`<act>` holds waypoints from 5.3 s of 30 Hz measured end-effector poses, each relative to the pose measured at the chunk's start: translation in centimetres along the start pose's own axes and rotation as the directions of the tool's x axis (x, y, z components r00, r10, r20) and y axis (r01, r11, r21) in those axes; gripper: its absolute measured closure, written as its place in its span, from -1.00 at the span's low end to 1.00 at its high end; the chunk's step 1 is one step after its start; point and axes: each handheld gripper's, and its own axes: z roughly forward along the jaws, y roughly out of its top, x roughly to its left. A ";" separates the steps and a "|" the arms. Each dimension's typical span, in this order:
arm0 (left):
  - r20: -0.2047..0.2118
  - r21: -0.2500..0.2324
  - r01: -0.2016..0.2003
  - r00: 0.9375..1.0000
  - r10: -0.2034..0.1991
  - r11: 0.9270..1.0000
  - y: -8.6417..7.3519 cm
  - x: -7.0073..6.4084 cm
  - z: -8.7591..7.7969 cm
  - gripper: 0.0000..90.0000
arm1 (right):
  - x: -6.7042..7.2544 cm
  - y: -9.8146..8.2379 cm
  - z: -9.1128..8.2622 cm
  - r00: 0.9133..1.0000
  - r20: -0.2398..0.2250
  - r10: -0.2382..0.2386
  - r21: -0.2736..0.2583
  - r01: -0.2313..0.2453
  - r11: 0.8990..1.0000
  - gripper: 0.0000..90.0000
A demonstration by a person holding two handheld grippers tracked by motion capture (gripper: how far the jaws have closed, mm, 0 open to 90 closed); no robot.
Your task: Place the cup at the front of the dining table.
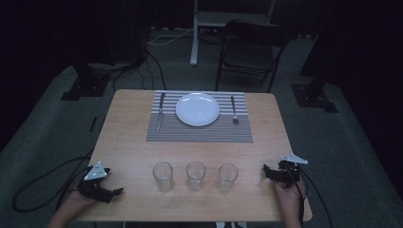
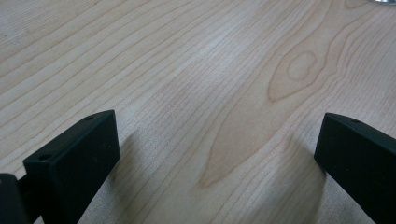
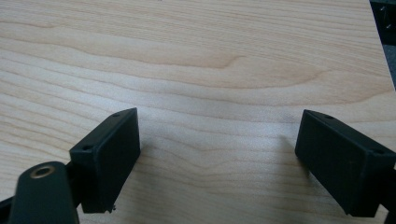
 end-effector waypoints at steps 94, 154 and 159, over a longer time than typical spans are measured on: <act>0.265 -0.006 -0.264 0.930 0.256 0.965 19.1 -9.4 1.1 -0.86 | 0.0 0.0 0.0 1.000 0.004 0.003 0.000 -0.003 1.000 -0.70; 0.352 0.177 -0.466 0.852 0.386 0.867 25.1 -16.4 8.5 -0.36 | 0.0 0.0 0.0 1.000 0.004 0.003 -0.001 -0.003 1.000 -0.70; 0.358 0.171 -0.469 0.849 0.389 0.867 25.4 -16.2 8.4 -0.36 | 0.0 0.0 0.0 1.000 0.004 0.003 -0.001 -0.003 1.000 -0.70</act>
